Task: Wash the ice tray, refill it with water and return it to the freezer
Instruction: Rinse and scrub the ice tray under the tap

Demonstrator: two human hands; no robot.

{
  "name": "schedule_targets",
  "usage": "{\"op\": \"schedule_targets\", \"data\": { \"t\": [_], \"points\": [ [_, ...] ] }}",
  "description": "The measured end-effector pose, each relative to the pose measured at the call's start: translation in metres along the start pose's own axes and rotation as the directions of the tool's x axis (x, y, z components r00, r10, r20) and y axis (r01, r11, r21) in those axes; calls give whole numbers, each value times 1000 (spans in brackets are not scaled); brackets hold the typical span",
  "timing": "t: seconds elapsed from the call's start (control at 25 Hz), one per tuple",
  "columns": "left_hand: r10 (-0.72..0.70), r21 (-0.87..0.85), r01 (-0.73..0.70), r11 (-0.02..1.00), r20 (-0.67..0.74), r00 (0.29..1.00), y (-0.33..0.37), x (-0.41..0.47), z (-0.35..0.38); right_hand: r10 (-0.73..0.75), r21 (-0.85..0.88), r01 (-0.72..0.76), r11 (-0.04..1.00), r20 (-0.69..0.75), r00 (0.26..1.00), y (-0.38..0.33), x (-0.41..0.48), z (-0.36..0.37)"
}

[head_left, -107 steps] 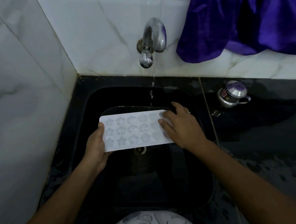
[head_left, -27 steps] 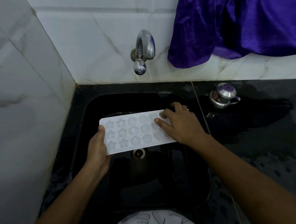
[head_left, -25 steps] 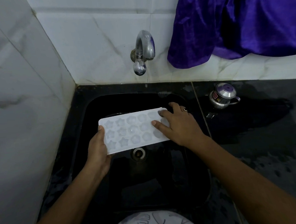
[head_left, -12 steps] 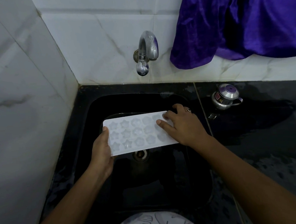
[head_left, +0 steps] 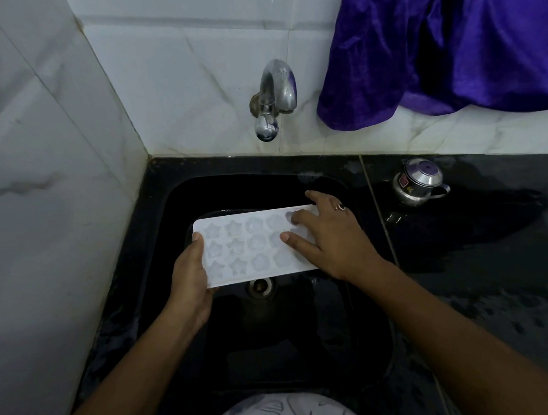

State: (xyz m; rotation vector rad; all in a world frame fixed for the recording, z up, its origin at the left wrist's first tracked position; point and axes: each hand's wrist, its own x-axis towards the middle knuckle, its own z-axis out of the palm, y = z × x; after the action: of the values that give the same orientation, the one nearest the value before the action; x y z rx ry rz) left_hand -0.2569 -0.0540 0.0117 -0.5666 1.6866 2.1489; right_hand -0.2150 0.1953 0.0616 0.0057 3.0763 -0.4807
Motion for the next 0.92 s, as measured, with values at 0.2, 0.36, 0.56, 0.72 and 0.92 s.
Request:
{"op": "schedule_targets", "data": {
  "t": [0.2,0.36,0.56,0.72,0.92],
  "points": [
    [-2,-10,2,1000,-2,1000,0,-2,2,43,21,-43,999,29,999,-10,3,2],
    [-6,4,6,1000,-3,1000,-1,-4,3,82,9,-82,997,20,996,-8,3,-2],
    [-10,-1,10,1000,4,1000,2,-4,8,129,201,-144,969,86,988,-18,4,3],
    [5,-14,-5,1000,-3,1000,5,-3,6,203,373,-227,900,102,974,-16,8,-2],
    [-11,-12,11,1000,16,1000,4,-2,13,19,-238,-30,971,-49,999,-10,15,-12]
  ]
}}
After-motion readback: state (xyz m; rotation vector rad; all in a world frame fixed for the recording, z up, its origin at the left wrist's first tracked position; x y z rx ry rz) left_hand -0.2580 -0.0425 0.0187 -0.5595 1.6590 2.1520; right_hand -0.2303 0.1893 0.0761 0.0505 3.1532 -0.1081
